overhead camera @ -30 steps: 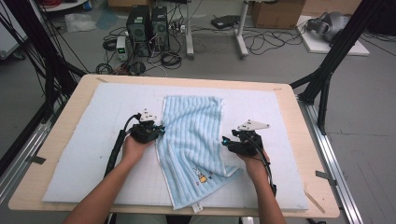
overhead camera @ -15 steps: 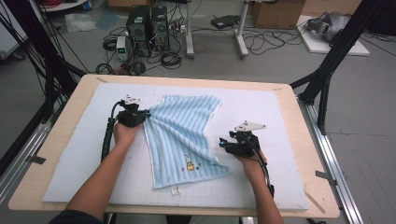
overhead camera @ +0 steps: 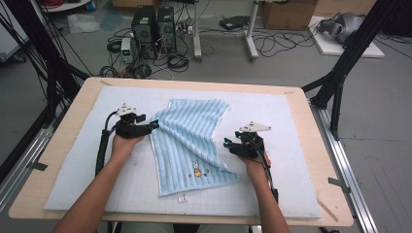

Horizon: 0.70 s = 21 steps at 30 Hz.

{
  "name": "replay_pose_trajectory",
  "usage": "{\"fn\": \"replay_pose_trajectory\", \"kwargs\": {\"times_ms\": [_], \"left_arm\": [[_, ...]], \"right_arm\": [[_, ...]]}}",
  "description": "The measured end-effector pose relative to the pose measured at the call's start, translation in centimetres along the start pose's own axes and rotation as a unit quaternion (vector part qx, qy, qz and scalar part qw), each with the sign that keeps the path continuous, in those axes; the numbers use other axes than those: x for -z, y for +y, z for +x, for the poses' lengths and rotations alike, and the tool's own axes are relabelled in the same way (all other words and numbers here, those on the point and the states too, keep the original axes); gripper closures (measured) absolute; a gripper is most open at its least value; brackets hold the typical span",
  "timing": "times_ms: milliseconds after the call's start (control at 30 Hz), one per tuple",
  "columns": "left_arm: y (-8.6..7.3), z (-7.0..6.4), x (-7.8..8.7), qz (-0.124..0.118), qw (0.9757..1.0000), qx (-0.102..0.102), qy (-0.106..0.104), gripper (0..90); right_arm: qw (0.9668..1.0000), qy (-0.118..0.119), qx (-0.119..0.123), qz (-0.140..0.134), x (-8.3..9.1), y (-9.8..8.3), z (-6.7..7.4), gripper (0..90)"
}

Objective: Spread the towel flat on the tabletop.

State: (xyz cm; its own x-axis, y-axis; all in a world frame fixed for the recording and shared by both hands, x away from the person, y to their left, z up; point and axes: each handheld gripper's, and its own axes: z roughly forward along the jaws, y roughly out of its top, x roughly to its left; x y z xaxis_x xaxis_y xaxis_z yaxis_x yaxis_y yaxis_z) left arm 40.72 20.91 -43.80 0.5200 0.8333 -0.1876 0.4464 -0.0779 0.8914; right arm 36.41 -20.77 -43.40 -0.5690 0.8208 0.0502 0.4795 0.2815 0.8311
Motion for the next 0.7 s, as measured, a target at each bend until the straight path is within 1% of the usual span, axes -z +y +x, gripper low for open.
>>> {"fn": "replay_pose_trajectory", "kwargs": {"times_ms": [67, 100, 133, 167, 200, 233, 267, 300, 367, 433, 467, 533, 567, 667, 700], "left_arm": [[-0.2, -0.3, 0.5, -0.009, 0.9999, 0.002, -0.014, 23.6], [-0.4, -0.5, 1.0, -0.014, 0.9996, -0.004, -0.025, 21.2], [-0.6, -0.6, 1.3, -0.018, 0.9993, -0.013, -0.029, 19.5], [-0.7, -0.8, 1.5, -0.018, 0.9992, -0.015, -0.033, 19.5], [-0.9, -0.9, 1.7, -0.012, 0.9990, -0.021, -0.037, 19.5], [-1.1, -1.1, 1.8, -0.009, 0.9989, -0.026, -0.038, 19.5], [-1.3, -1.2, 1.9, -0.009, 0.9987, -0.028, -0.041, 19.9], [-1.5, -1.3, 2.1, -0.007, 0.9983, -0.034, -0.046, 19.9], [-1.7, -1.4, 2.3, -0.005, 0.9981, -0.038, -0.049, 20.0], [-1.7, -1.3, 2.5, -0.004, 0.9977, -0.042, -0.052, 21.0], [-1.8, -1.3, 2.7, -0.005, 0.9977, -0.040, -0.054, 21.4], [-1.9, -1.1, 2.9, -0.007, 0.9979, -0.038, -0.051, 22.4], [-2.0, -1.0, 3.0, -0.007, 0.9981, -0.036, -0.050, 22.9], [-2.3, -0.7, 3.3, -0.007, 0.9984, -0.025, -0.051, 22.8], [-2.4, -0.7, 3.4, -0.006, 0.9982, -0.028, -0.052, 22.8]], "right_arm": [[0.9999, 0.004, -0.009, -0.003, -0.2, 0.2, -0.1, 44.2], [0.9998, 0.007, -0.016, -0.005, -0.4, 0.3, -0.2, 44.5], [0.9998, 0.007, -0.019, -0.003, -0.7, 0.4, -0.3, 45.1], [0.9997, 0.007, -0.021, 0.000, -0.9, 0.5, -0.4, 45.5], [0.9997, 0.007, -0.024, 0.000, -1.1, 0.7, -0.4, 45.7], [0.9995, 0.009, -0.029, -0.001, -1.4, 0.9, -0.5, 46.1], [0.9995, 0.012, -0.030, 0.000, -1.7, 1.1, -0.5, 46.5], [0.9995, 0.011, -0.028, 0.001, -1.9, 1.3, -0.5, 46.3], [0.9995, 0.014, -0.027, 0.007, -2.5, 1.8, -0.4, 45.6], [0.9996, 0.015, -0.019, 0.013, -3.0, 2.2, -0.3, 45.5], [0.9995, 0.017, -0.018, 0.019, -3.3, 2.4, -0.3, 45.5], [0.9996, 0.021, -0.013, 0.016, -3.6, 2.7, -0.1, 46.1], [0.9995, 0.022, -0.013, 0.020, -3.9, 2.9, 0.0, 46.2], [0.9993, 0.021, -0.011, 0.028, -4.7, 3.2, 0.1, 45.4], [0.9992, 0.019, -0.012, 0.032, -4.9, 3.2, 0.2, 44.6]]}}
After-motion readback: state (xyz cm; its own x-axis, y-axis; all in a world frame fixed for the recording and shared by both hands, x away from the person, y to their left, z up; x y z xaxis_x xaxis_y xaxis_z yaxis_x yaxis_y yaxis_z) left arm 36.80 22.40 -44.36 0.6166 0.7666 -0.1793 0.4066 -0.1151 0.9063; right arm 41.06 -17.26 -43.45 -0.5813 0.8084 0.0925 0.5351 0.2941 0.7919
